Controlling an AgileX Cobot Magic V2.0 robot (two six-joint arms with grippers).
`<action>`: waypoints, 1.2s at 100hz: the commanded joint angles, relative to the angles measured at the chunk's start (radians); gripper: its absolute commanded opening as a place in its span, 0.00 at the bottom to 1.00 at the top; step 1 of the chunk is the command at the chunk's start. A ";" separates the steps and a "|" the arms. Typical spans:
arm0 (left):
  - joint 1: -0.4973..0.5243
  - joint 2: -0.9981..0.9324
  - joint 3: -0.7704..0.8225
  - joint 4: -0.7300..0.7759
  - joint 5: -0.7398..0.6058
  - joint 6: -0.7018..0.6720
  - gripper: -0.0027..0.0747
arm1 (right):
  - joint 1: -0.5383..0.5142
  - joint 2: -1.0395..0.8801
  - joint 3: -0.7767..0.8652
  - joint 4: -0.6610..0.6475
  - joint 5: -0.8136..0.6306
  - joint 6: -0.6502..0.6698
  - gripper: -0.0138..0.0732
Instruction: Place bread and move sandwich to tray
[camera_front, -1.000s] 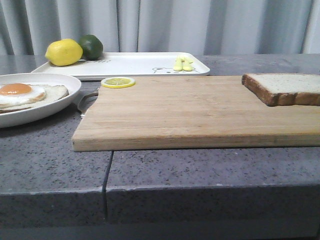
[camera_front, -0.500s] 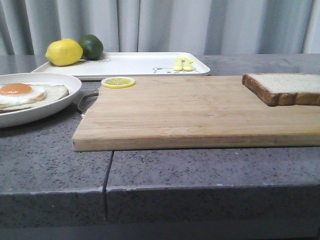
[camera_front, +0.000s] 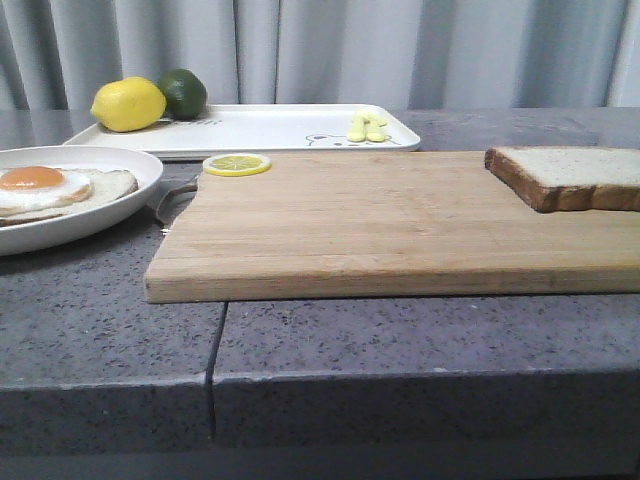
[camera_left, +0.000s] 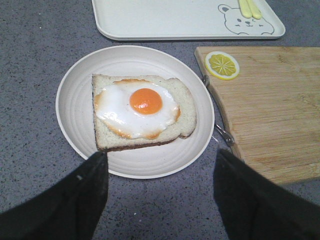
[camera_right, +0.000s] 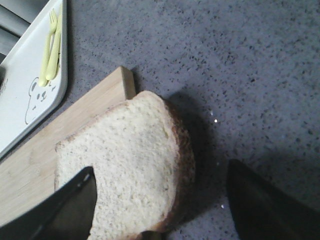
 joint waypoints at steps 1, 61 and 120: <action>0.001 0.006 -0.035 -0.022 -0.062 0.000 0.57 | -0.007 0.002 -0.031 0.047 0.050 -0.035 0.78; 0.001 0.006 -0.035 -0.022 -0.062 0.000 0.57 | -0.007 0.032 -0.032 0.053 0.067 -0.052 0.78; 0.001 0.006 -0.035 -0.022 -0.062 0.000 0.57 | -0.005 0.094 -0.032 0.139 0.118 -0.103 0.78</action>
